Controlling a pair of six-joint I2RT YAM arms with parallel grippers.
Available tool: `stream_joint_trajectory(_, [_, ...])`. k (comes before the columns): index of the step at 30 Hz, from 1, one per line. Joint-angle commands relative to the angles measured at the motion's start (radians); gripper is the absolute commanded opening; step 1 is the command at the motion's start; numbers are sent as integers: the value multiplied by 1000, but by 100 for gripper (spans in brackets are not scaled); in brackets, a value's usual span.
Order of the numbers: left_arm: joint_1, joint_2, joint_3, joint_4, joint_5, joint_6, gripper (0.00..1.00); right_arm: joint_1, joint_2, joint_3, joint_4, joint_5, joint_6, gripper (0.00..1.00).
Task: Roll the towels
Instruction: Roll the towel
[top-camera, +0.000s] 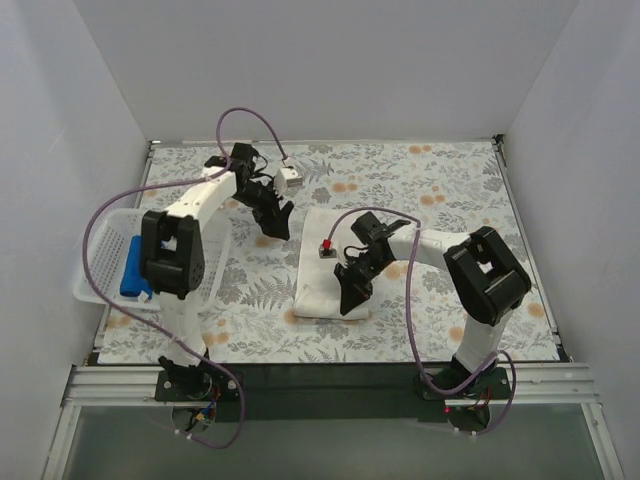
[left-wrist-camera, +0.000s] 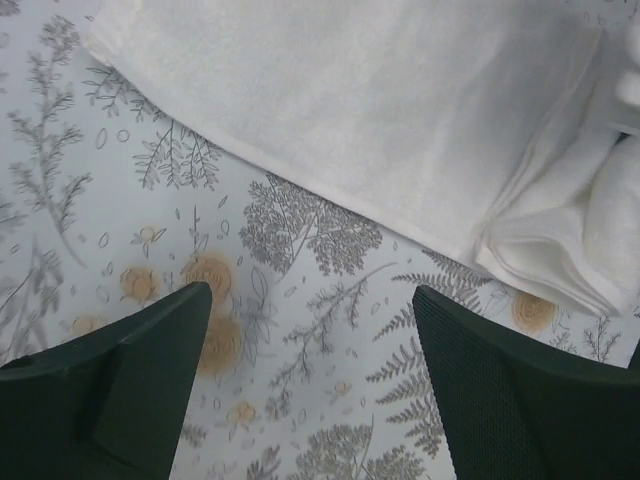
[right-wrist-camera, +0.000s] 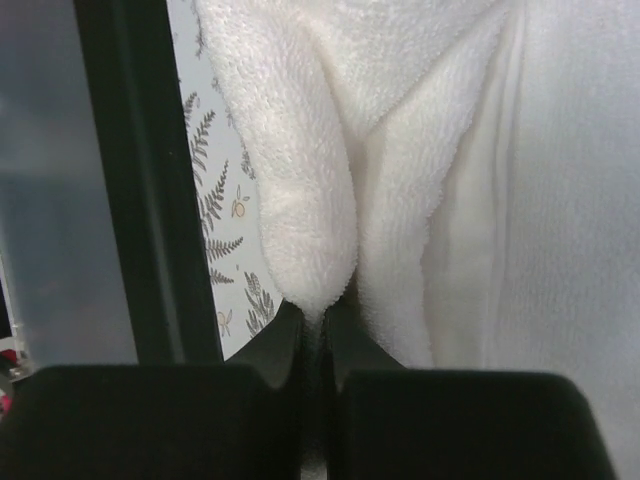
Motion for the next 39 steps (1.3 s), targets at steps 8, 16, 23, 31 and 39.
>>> stream_joint_trajectory(8, [-49, -831, -622, 616, -276, 10, 98, -69, 246, 143, -210, -205, -20, 1])
stream_joint_trajectory(16, [-406, -962, -850, 505, -387, 274, 92, -106, 367, 209, -262, -247, -34, 1])
stream_joint_trajectory(23, [-718, -898, -1010, 665, -673, 240, 70, -132, 493, 271, -323, -283, -82, 1])
stream_joint_trajectory(31, [-887, -810, -1119, 884, -790, 249, 67, -155, 576, 315, -363, -306, -92, 1])
stream_joint_trajectory(39, [-897, -676, -1173, 1091, -874, 349, 64, -155, 610, 326, -376, -314, -95, 1])
